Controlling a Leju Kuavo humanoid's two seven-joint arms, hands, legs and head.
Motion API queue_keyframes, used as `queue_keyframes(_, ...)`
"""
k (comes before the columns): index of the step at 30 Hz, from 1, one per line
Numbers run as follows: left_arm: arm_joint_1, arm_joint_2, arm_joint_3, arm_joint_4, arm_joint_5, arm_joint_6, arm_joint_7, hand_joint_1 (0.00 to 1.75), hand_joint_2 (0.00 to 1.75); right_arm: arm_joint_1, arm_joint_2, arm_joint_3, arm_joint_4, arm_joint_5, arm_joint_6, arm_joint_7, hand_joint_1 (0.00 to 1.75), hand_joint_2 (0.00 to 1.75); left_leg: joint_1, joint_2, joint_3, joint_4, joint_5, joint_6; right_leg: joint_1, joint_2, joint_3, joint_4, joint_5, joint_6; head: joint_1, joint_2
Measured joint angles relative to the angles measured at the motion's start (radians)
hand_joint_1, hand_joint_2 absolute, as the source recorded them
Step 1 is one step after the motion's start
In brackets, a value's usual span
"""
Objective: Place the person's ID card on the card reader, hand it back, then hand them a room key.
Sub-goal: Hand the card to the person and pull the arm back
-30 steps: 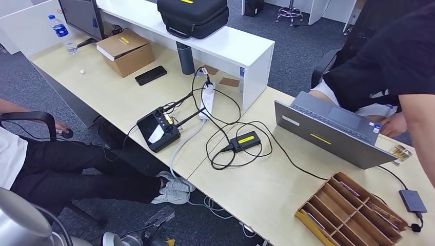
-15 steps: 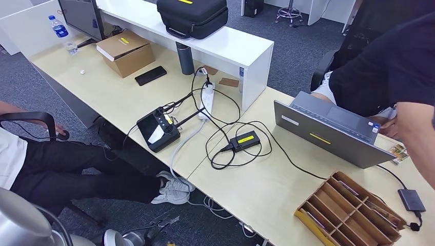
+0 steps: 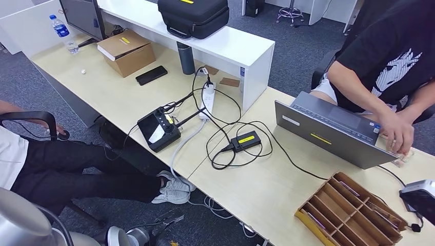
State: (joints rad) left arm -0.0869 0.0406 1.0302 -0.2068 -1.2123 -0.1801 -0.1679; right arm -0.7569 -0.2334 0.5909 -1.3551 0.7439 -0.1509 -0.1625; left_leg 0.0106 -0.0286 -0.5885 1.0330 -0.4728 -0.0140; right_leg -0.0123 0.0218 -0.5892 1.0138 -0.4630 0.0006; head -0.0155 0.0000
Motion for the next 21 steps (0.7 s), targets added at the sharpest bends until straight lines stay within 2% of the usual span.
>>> queue_keyframes(1, 0.0, 0.0, 0.0, 0.0, 0.0, 0.0, 0.0, 0.0, 1.75, -0.003, 0.004, 0.004, 0.003, 0.0, 0.0, 0.0, 1.75, 1.75, 0.0, 0.0, 0.0, 0.0, 0.0, 0.0, 0.0, 0.0, 0.0, 0.0, 0.0, 0.0, 0.0, 0.0)
queue_keyframes(5, 0.0, 0.0, -0.001, 0.0, 0.0, -0.001, 0.001, 0.0, 1.75, -0.011, 0.014, 0.02, 0.014, 0.0, -0.001, 0.0, 0.0, 1.75, 0.0, 0.0, 0.0, 0.0, 0.0, 0.0, 0.0, 0.0, 0.0, 0.0, 0.0, 0.0, 0.0, 0.0)
queue_keyframes(13, -0.001, -0.001, -0.001, 0.0, 0.005, -0.007, 0.016, 0.0, 1.75, -0.018, 0.039, 0.047, 0.032, 0.008, -0.024, 0.001, 0.0, 1.75, 0.0, 0.0, 0.0, 0.0, 0.0, 0.0, 0.0, 0.0, 0.0, 0.0, 0.0, 0.0, 0.0, 0.0)
queue_keyframes(18, 0.006, -0.001, -0.001, 0.0, 0.023, -0.007, 0.014, 0.0, 1.75, 0.04, 0.04, 0.037, -0.012, -0.199, 0.027, -0.058, 0.0, 1.75, 0.0, 0.0, 0.0, 0.0, 0.0, 0.0, 0.0, 0.0, -0.001, 0.0, 0.0, 0.0, 0.0, 0.0)
queue_keyframes(21, 0.016, 0.0, -0.001, 0.0, 0.033, -0.007, 0.008, 0.0, 1.75, 0.087, 0.037, 0.02, -0.058, -0.27, 0.06, -0.085, 0.0, 1.75, 0.0, 0.0, 0.0, 0.0, -0.001, 0.0, 0.0, 0.0, -0.002, 0.0, 0.0, 0.0, 0.0, 0.0)
